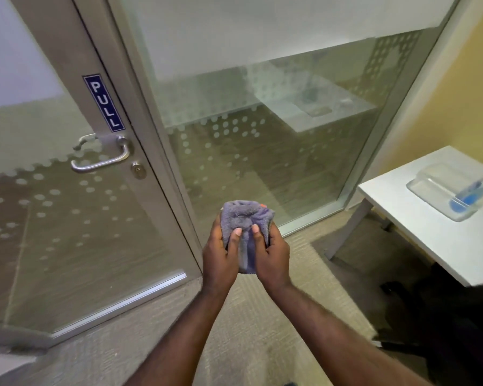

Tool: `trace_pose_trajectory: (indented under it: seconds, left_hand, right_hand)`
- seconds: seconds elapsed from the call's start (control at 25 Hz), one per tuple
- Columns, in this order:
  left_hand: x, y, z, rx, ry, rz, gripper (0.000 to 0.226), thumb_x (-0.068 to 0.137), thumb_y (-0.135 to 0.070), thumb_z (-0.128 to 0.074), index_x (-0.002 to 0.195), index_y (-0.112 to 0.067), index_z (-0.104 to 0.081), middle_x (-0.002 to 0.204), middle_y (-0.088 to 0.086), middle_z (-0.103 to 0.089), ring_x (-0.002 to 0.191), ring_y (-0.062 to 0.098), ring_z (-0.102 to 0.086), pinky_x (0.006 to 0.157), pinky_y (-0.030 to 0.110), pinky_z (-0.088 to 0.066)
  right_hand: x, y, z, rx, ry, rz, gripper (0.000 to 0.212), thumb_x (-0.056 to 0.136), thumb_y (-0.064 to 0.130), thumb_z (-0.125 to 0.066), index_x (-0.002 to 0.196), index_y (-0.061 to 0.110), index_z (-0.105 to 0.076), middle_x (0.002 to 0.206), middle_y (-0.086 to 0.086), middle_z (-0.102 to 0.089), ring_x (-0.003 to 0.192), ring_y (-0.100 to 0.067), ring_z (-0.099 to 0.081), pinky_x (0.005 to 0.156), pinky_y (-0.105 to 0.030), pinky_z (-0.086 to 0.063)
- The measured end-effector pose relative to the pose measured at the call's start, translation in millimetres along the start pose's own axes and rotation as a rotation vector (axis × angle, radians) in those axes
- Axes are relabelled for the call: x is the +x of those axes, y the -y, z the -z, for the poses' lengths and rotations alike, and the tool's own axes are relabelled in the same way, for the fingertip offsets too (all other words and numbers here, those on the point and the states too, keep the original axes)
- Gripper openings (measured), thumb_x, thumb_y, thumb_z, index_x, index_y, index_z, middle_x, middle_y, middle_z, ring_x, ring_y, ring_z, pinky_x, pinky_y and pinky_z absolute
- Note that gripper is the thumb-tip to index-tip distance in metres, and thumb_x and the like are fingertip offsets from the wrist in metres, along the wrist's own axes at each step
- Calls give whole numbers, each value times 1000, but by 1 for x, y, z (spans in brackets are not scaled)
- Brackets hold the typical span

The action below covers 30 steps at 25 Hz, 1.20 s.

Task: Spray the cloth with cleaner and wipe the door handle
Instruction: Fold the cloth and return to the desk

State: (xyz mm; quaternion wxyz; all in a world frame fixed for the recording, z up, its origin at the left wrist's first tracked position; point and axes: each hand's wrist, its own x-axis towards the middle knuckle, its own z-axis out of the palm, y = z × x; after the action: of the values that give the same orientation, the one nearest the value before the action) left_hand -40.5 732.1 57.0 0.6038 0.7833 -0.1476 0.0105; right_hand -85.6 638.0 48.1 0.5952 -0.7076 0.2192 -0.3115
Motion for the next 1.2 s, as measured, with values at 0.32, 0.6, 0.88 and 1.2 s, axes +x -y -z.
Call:
trace_pose_trajectory:
  seconds: [0.32,0.6,0.88,1.2]
  left_hand:
    - [29,-52,-160,2,177,-229,62,98,-23,-51,150,-38,-20,143,3,-54,124,12,-56,96,10,-41]
    - [79,-66,-287,-76,415,-272,60,99,-29,-49,147,-47,-19,142,3,-55,124,12,-56,100,26,-46]
    - [144,-83,-403,-121,699,-370,61,96,-42,-44,153,-36,-22,148,0,-49,128,11,-53,102,25,-46]
    - [182,-109,-529,-85,901,-460,59,97,-52,-38,148,-50,-8,150,-2,-45,128,16,-53,99,41,-52]
  right_hand:
    - [83,-29,122,-82,-251,64,54,98,43,-43,141,11,-46,139,-5,-56,129,-16,-52,103,-42,-45]
    - [164,-58,198,-154,-507,11,51,98,41,-43,136,9,-52,131,-5,-62,120,-14,-58,99,-35,-48]
    - [256,-76,255,-237,-768,-47,49,99,42,-42,139,14,-50,132,-2,-61,120,-10,-57,102,-30,-48]
    - [341,-99,331,-265,-969,-159,54,94,47,-40,136,15,-52,127,-3,-64,115,-15,-60,100,-32,-51]
